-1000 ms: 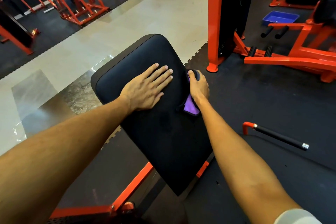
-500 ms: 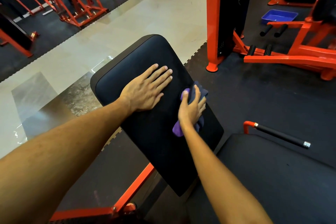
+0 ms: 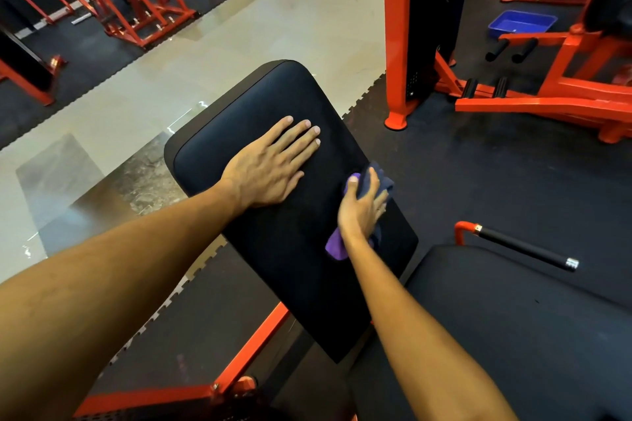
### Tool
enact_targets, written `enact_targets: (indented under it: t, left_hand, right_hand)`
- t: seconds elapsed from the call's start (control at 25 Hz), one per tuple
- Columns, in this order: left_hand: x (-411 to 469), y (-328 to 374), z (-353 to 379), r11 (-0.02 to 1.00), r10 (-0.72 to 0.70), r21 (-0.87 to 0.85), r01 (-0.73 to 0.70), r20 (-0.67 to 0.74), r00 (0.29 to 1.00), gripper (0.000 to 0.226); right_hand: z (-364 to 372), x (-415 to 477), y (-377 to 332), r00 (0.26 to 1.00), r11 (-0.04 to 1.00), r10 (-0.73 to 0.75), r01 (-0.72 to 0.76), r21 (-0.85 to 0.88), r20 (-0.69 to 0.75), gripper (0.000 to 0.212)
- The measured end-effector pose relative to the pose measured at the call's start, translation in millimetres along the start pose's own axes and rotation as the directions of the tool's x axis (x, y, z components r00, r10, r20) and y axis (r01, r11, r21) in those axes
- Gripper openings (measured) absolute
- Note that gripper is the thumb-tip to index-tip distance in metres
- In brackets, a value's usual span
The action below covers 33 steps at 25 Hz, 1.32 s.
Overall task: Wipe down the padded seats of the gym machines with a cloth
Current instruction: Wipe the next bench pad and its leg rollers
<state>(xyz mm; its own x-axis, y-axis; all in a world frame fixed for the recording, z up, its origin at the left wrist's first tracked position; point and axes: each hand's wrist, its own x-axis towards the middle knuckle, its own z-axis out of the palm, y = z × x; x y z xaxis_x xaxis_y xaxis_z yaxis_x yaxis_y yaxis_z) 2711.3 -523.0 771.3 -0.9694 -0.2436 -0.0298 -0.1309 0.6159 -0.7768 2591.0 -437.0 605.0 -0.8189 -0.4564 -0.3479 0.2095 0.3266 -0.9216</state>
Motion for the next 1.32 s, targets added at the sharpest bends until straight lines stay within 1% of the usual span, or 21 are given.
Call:
enact_targets:
  t: [0.12, 0.2, 0.24, 0.32, 0.4, 0.44, 0.48, 0.52, 0.6, 0.68, 0.76, 0.84, 0.88, 0.92, 0.96, 1.04, 1.08, 1.12, 1.2, 1.24, 1.32]
  left_hand:
    - [6, 23, -2, 0.999, 0.004, -0.033, -0.004, 0.009, 1.000, 0.067]
    - [-1, 38, 1, 0.998, 0.055, -0.037, -0.055, 0.018, 0.998, 0.067]
    - [-11, 41, 3, 0.996, 0.075, -0.057, -0.074, 0.010, 0.997, 0.066]
    - [-41, 40, 7, 0.988, 0.111, -0.102, -0.113, -0.022, 0.994, 0.063]
    - [-70, 37, 8, 0.985, 0.138, -0.101, -0.139, -0.020, 0.990, 0.062]
    - [-77, 37, 10, 0.983, 0.155, -0.092, -0.156, -0.019, 0.988, 0.063]
    - [-79, 38, 12, 0.981, 0.168, -0.090, -0.170, -0.020, 0.986, 0.063]
    - [-78, 41, 13, 0.980, 0.172, -0.094, -0.175, -0.030, 0.985, 0.064]
    - [-71, 44, 12, 0.982, 0.151, -0.103, -0.156, -0.062, 0.987, 0.064]
    - [-71, 45, 13, 0.981, 0.130, -0.133, -0.141, -0.087, 0.988, 0.064]
    - [-75, 44, 18, 0.982, 0.131, -0.124, -0.142, -0.098, 0.987, 0.064]
    - [-75, 45, 18, 0.981, 0.133, -0.131, -0.145, -0.098, 0.986, 0.064]
    - [-74, 46, 18, 0.981, 0.136, -0.126, -0.147, -0.091, 0.987, 0.064]
    - [-74, 46, 18, 0.981, 0.136, -0.127, -0.146, -0.087, 0.987, 0.064]
    - [-75, 45, 18, 0.980, 0.134, -0.136, -0.145, -0.087, 0.987, 0.063]
    - [-77, 44, 20, 0.981, 0.131, -0.134, -0.143, -0.098, 0.987, 0.063]
    - [-77, 44, 20, 0.982, 0.127, -0.130, -0.140, -0.106, 0.986, 0.062]
    - [-76, 44, 21, 0.981, 0.124, -0.132, -0.139, -0.114, 0.986, 0.062]
    - [-75, 44, 21, 0.980, 0.129, -0.134, -0.146, -0.127, 0.983, 0.063]
    - [-74, 44, 21, 0.980, 0.130, -0.131, -0.146, -0.129, 0.983, 0.063]
    - [-73, 44, 20, 0.980, 0.125, -0.138, -0.140, -0.118, 0.985, 0.063]
  right_hand:
    - [17, -65, 16, 0.986, 0.988, -0.154, 0.155, -0.025, 0.059, 0.060]
    - [6, -97, 50, 0.963, 0.971, -0.195, 0.216, -0.101, 0.188, 0.065]
    - [-3, -95, 63, 0.963, 0.972, -0.172, 0.200, -0.123, 0.208, 0.064]
    - [-12, -67, 68, 0.990, 0.996, 0.000, 0.012, -0.086, 0.139, 0.060]
    - [-10, -33, 50, 0.956, 0.956, 0.279, -0.285, 0.071, 0.091, 0.060]
    - [-6, -25, 36, 0.934, 0.929, 0.346, -0.354, 0.106, 0.089, 0.063]
    - [-2, -28, 23, 0.933, 0.930, 0.348, -0.356, 0.097, 0.087, 0.066]
    - [5, -41, 17, 0.953, 0.952, 0.292, -0.298, 0.076, 0.078, 0.066]
    - [21, -86, 25, 0.994, 0.997, 0.065, -0.067, 0.030, 0.087, 0.061]
    - [27, -141, 53, 0.984, 0.992, -0.116, 0.121, -0.030, 0.139, 0.061]
    - [22, -166, 84, 0.955, 0.971, -0.176, 0.208, -0.117, 0.237, 0.059]
    - [11, -154, 104, 0.945, 0.960, -0.191, 0.236, -0.153, 0.265, 0.059]
    - [6, -140, 106, 0.959, 0.965, -0.161, 0.203, -0.166, 0.235, 0.061]
    - [4, -125, 104, 0.980, 0.980, -0.086, 0.115, -0.162, 0.181, 0.062]
    - [4, -107, 97, 0.990, 0.993, 0.043, -0.028, -0.115, 0.131, 0.060]
    - [7, -78, 76, 0.953, 0.957, 0.287, -0.290, 0.011, 0.096, 0.057]
    - [11, -75, 62, 0.939, 0.941, 0.330, -0.335, 0.036, 0.101, 0.057]
    - [16, -82, 51, 0.947, 0.951, 0.303, -0.307, 0.026, 0.110, 0.058]
    - [27, -117, 45, 0.985, 0.995, 0.104, -0.104, -0.010, 0.140, 0.060]
    - [30, -139, 52, 0.985, 1.000, -0.005, 0.008, -0.019, 0.171, 0.062]
    - [24, -172, 79, 0.954, 0.984, -0.140, 0.165, -0.073, 0.265, 0.064]
